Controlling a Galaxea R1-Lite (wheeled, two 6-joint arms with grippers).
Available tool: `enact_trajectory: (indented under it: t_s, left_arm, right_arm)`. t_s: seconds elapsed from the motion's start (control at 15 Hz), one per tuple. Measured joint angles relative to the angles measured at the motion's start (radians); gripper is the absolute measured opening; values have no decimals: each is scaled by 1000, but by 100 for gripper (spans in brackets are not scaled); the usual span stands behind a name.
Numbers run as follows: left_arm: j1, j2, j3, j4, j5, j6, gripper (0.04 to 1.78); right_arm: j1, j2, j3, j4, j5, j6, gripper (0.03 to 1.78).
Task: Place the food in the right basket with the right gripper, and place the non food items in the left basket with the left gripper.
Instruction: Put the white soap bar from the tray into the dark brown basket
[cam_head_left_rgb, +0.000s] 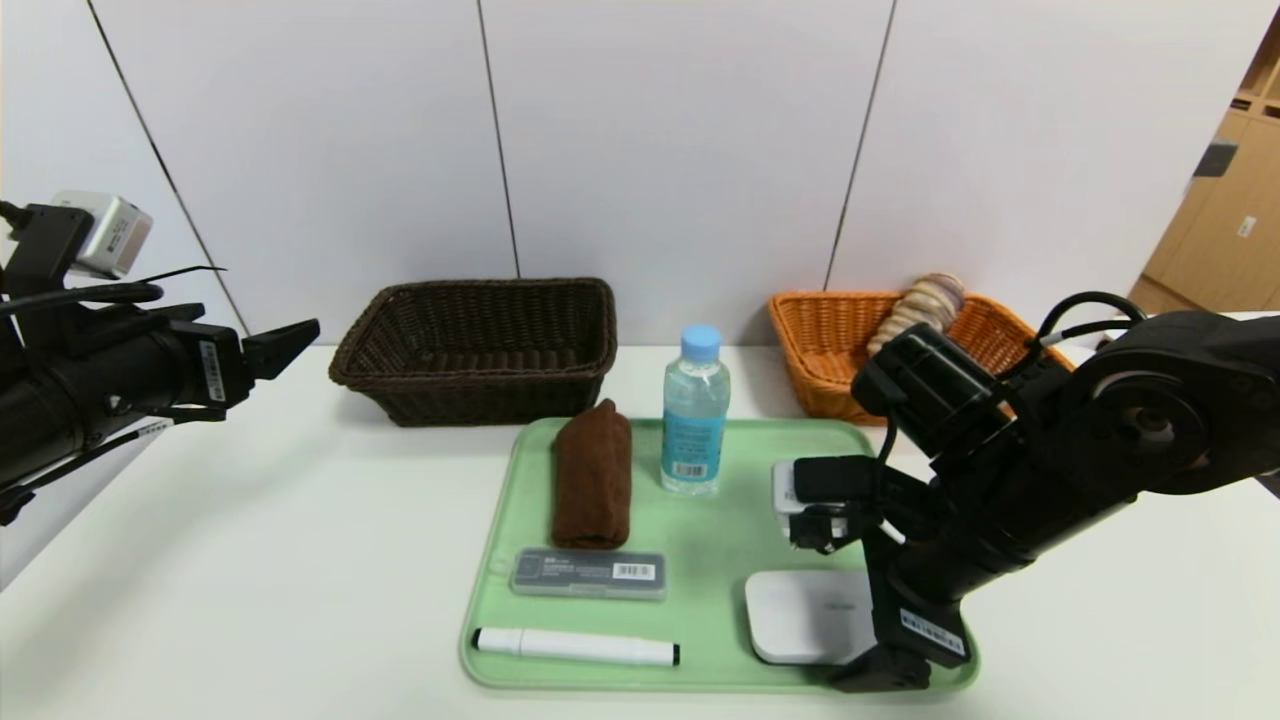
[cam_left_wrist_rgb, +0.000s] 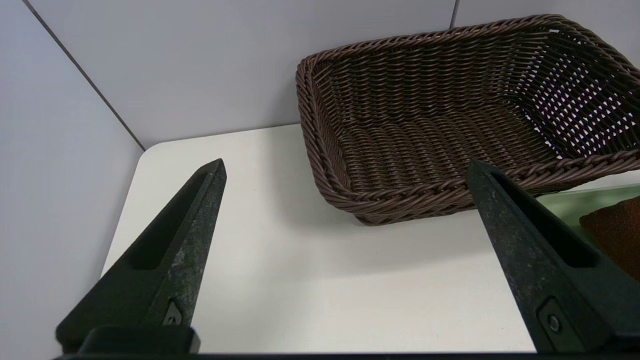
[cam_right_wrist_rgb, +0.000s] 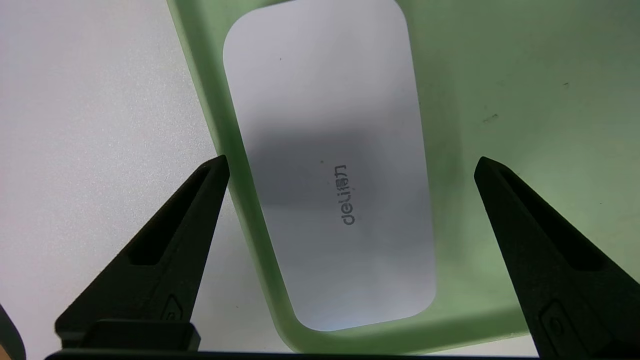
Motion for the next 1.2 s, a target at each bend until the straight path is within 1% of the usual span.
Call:
enact_trajectory:
  t_s: [0.27,0.53,0.8,1.2]
  left_arm:
    - [0,0,0,0,0,5,169]
    - [0,-1,0,-1,0,5,169]
    - [1,-3,2,0,0,2,169]
    - [1,-3,0,-1,0,3,169]
  right_arm:
    - [-2,14,10,-15,-1,17,170]
    - [-1,26,14,-35,-23,21,170]
    - [-1,39,17,-48,-24,32,170]
    - [-1,39,18,-50,-31,33,170]
